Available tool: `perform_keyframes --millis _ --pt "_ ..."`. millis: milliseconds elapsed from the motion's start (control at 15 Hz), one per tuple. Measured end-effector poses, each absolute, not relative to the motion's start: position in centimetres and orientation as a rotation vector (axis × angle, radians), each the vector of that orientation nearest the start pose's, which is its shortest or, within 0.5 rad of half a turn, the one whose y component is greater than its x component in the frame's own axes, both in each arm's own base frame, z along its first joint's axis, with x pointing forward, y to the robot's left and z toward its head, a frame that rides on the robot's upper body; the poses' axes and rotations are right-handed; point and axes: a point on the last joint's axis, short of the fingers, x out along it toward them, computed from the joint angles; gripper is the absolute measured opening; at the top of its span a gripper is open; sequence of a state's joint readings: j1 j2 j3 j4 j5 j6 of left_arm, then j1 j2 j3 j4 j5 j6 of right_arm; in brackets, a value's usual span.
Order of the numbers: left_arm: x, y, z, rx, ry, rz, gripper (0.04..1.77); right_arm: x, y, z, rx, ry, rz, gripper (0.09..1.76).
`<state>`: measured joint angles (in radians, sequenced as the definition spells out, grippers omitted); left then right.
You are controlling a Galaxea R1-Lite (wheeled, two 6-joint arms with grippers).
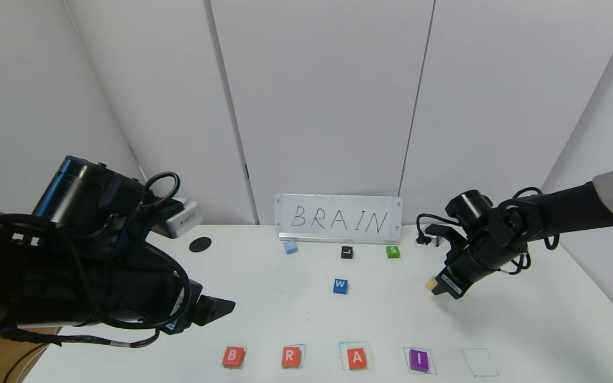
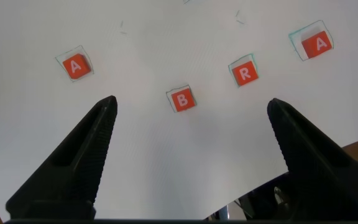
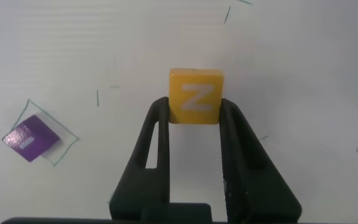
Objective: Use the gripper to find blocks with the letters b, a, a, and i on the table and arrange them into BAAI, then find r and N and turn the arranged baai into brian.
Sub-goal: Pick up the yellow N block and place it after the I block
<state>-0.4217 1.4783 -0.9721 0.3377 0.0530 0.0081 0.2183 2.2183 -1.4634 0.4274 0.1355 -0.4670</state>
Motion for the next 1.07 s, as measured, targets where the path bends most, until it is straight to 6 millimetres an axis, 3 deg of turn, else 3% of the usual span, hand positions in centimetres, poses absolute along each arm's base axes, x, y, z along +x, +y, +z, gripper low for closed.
perform_keyframes --millis 333,533,667,1067 --pt "21.0 -9.3 20.2 0.211 0.827 -0.352 1.72 37.0 7.6 9.3 -0.513 1.067 0.635 0.54" --pt "21.0 -9.3 20.1 0.213 0.831 -0.352 1.72 34.1 5.7 9.2 -0.72 1.048 0.805 0.54" --pt "21.0 -9.4 20.1 0.214 0.833 -0.352 1.72 32.5 4.9 9.3 -0.721 1.034 0.857 0.54" --pt "21.1 -9.4 20.0 0.214 0.838 -0.352 1.72 31.7 4.4 9.9 -0.716 1.022 0.855 0.54"
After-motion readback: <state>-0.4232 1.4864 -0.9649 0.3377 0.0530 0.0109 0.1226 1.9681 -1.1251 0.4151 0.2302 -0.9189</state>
